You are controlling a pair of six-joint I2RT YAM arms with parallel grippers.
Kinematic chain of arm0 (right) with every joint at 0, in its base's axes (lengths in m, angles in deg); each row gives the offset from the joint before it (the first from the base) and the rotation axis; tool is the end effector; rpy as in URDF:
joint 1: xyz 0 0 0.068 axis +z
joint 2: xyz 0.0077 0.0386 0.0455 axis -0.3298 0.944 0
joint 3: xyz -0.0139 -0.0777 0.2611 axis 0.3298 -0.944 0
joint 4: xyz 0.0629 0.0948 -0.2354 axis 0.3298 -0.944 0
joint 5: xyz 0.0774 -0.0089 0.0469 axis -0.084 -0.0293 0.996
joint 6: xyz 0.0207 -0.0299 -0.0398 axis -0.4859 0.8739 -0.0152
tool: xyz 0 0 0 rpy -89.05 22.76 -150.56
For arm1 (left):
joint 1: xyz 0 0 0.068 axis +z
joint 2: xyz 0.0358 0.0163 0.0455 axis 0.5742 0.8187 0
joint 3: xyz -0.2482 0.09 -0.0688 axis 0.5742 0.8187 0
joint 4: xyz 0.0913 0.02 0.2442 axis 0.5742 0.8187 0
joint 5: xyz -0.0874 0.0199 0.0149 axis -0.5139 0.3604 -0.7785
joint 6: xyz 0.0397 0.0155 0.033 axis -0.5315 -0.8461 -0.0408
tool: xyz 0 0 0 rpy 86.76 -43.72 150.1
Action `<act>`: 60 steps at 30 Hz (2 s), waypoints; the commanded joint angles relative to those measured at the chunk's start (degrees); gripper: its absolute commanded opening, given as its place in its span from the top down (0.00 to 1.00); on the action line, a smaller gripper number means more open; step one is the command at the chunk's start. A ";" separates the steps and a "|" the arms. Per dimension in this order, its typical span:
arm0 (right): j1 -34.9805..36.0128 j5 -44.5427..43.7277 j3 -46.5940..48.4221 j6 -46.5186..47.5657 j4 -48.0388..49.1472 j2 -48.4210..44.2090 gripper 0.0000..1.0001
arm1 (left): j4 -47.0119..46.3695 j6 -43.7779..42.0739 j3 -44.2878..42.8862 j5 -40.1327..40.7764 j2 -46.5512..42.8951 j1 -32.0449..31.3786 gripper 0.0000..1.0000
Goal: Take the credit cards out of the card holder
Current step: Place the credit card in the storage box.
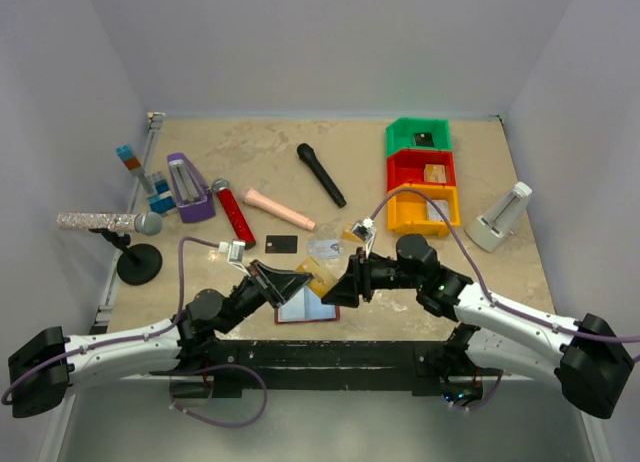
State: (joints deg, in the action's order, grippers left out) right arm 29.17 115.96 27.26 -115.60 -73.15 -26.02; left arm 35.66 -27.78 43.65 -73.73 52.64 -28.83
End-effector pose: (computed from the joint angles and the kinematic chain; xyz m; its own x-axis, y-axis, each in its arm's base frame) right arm 0.1258 0.1731 0.2368 -0.7970 -0.0600 -0.6010 -0.5983 0.2145 0.7720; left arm 0.0746 -0.1346 0.2020 -0.6199 -0.6009 -0.5046 0.4818 0.2161 -0.8492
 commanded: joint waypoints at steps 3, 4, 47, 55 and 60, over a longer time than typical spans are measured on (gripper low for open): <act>0.09 -8.13 -4.13 -8.16 11.17 -0.16 0.41 | -11.18 5.74 6.48 10.75 0.96 0.07 1.00; 0.09 -8.39 -4.48 -8.96 12.84 0.37 0.42 | -11.88 5.57 6.48 11.10 1.22 0.07 1.00; -1.75 -10.59 -4.23 -12.13 28.41 -0.86 0.55 | -29.82 8.11 9.03 7.07 13.79 -0.02 1.00; -2.80 -7.34 -2.99 -12.83 27.01 0.46 0.93 | -30.08 7.15 8.94 5.13 13.53 -0.02 0.80; -8.94 -1.55 -1.42 -8.81 9.13 -6.20 1.00 | -25.53 6.62 11.83 7.58 5.29 0.24 0.42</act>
State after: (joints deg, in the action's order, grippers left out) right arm 24.68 109.57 22.38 -128.34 -50.31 -26.92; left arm 11.48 -20.22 43.65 -67.51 64.80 -28.75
